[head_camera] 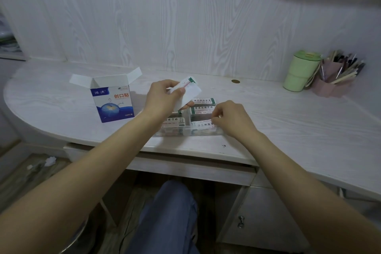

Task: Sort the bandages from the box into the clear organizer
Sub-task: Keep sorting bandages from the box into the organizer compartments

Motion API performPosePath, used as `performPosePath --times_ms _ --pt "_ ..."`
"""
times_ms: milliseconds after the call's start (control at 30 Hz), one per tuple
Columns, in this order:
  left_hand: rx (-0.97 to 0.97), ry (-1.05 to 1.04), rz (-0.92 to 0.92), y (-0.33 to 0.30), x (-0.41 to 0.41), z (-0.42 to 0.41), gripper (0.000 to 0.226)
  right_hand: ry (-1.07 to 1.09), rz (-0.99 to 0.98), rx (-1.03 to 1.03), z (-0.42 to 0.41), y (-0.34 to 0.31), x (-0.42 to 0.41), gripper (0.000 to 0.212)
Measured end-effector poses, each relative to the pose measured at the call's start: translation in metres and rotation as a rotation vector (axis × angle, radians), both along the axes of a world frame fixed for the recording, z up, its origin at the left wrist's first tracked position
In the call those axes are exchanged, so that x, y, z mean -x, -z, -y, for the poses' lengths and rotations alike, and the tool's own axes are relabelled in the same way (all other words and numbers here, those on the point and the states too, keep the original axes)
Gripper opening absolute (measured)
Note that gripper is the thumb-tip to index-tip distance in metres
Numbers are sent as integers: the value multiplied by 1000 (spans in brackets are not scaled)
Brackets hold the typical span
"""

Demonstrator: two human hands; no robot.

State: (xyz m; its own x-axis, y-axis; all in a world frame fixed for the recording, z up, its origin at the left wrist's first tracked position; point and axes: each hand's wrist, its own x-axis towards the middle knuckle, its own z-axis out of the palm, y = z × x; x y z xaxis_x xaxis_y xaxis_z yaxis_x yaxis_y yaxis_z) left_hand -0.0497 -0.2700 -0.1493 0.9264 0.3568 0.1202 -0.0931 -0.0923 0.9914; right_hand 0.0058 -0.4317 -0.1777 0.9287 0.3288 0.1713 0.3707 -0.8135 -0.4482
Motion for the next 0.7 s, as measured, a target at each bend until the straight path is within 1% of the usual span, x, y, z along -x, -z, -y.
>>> performPosePath --times_ms 100,133,167,200,233,300,333,367,433,500,600,700 --pt "3 22 13 -1 2 2 9 20 68 55 -1 2 1 16" --pt "7 34 18 -1 3 2 10 26 96 43 -1 1 2 18" --pt "14 42 18 -2 4 3 10 28 112 -25 -2 -2 3 20" --pt "14 47 14 -1 4 3 10 30 88 -161 -3 -6 4 22" --pt "21 52 5 -2 5 4 10 31 23 -360 -5 -12 7 22" --pt "35 62 0 -2 5 6 11 26 -186 -769 -8 -25 12 15" --pt "24 60 4 -2 4 6 10 14 -262 -868 -10 -30 15 13" --pt "-4 53 7 -2 4 6 8 -2 -295 -889 -12 -33 17 12" --pt "-46 54 11 -2 1 5 7 -13 -296 -868 -16 -35 20 3" --pt "-37 62 6 -1 0 4 7 9 -291 -895 -18 -34 19 11" --pt "-7 67 2 -1 -1 2 6 51 -295 -968 -17 -33 17 16" --pt "22 38 4 -1 -1 0 6 51 -342 -1077 -13 -33 16 15"
